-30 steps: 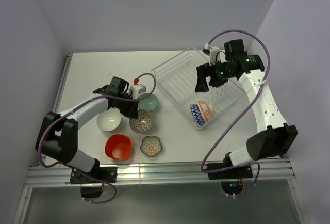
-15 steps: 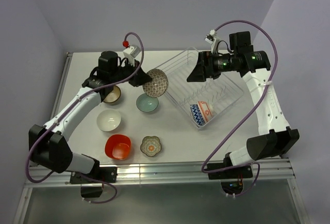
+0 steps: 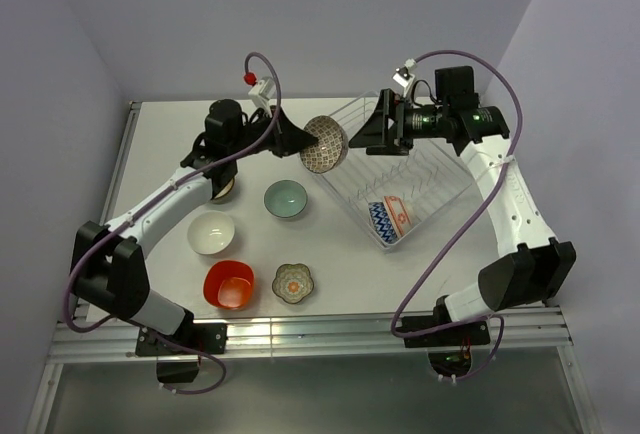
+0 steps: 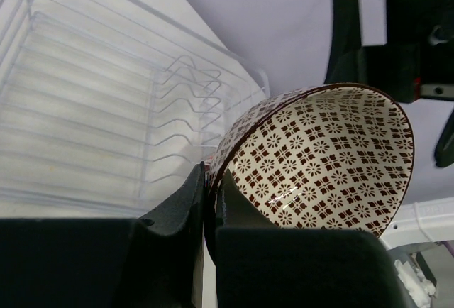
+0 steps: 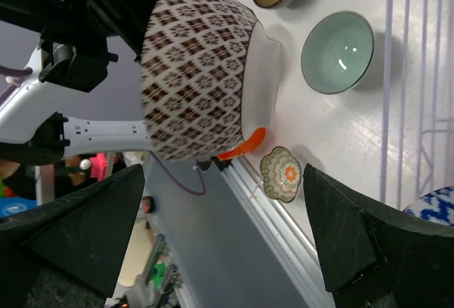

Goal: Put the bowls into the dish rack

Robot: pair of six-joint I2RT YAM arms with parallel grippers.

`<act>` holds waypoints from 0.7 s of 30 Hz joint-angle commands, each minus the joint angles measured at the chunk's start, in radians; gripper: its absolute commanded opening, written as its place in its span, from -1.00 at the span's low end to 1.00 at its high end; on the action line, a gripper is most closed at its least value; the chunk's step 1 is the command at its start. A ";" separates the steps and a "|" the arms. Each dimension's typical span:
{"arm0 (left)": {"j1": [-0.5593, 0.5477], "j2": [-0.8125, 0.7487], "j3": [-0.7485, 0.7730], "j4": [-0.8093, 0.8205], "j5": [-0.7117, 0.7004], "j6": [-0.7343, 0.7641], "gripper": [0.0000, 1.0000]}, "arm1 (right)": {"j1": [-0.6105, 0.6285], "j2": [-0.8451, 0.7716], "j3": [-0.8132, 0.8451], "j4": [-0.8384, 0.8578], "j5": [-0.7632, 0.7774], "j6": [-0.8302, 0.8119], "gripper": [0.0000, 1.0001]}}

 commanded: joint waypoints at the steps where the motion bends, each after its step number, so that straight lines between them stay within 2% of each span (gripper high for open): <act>1: -0.024 0.005 0.034 0.148 0.010 -0.075 -0.99 | 0.020 -0.036 -0.035 0.088 -0.029 0.081 1.00; 17: -0.070 0.034 0.038 0.234 0.034 -0.165 -0.99 | 0.042 -0.019 -0.082 0.140 -0.075 0.081 0.96; 21: -0.078 0.037 0.038 0.243 0.033 -0.162 -0.99 | 0.042 -0.021 -0.078 0.161 -0.090 0.093 0.83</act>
